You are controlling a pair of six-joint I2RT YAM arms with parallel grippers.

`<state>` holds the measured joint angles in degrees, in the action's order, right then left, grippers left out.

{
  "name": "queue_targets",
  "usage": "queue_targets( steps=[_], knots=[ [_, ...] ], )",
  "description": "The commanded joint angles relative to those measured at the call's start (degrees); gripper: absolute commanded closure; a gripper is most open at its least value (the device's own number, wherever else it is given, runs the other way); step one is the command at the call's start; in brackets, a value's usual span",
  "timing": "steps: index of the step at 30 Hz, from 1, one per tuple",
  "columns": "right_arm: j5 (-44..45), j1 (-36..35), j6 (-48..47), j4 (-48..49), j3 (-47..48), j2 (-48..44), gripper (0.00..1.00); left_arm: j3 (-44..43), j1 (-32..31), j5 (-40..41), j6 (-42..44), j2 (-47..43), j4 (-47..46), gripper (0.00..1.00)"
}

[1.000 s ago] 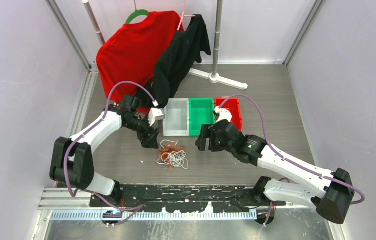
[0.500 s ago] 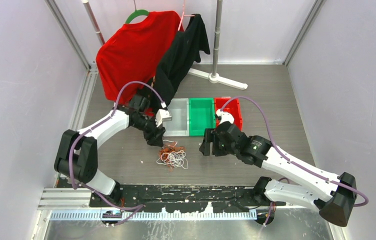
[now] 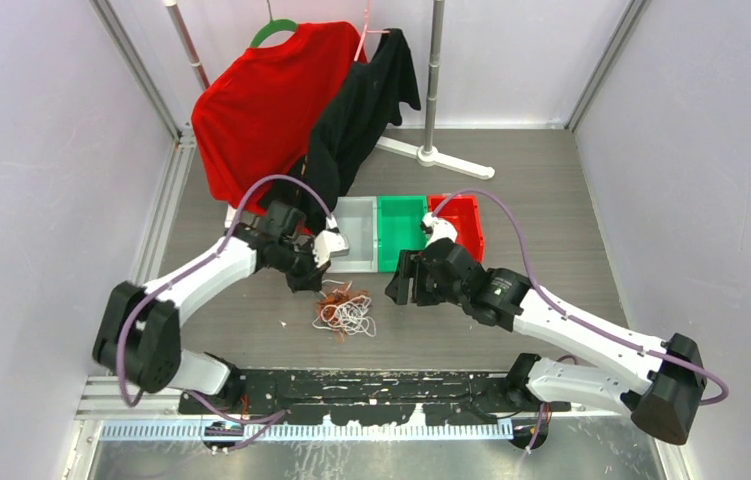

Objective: Untangle the cables
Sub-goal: Untie the cable.

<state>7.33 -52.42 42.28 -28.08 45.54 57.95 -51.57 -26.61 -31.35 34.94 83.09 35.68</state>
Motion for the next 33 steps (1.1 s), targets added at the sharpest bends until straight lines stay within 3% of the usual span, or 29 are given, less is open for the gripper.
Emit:
queue_targets(
  steps=[1, 6, 11, 15, 33],
  knots=[
    [0.10, -1.02, -0.26, 7.54, 1.77, 2.50, 0.34, -2.89, -0.18, 2.62, -2.57, -10.81, 2.37, 1.00],
    [3.13, -3.11, -1.92, 12.65, 4.10, 6.54, 0.32, -8.01, -0.28, 4.82, -7.83, -15.64, 8.11, 1.00],
    [9.04, -7.02, -6.94, 15.80, 8.61, 9.78, 0.12, -12.08, -0.37, 6.69, -12.91, -18.62, 15.40, 1.00],
    [12.31, -10.19, -10.15, 19.59, 11.00, 12.08, 0.06, -16.32, -0.38, 7.75, -15.09, -20.33, 20.99, 1.00],
    [18.87, -15.87, -13.35, 27.62, 18.14, 25.14, 0.09, -32.07, -0.40, 5.05, -20.56, -20.78, 31.49, 1.00]
  ],
)
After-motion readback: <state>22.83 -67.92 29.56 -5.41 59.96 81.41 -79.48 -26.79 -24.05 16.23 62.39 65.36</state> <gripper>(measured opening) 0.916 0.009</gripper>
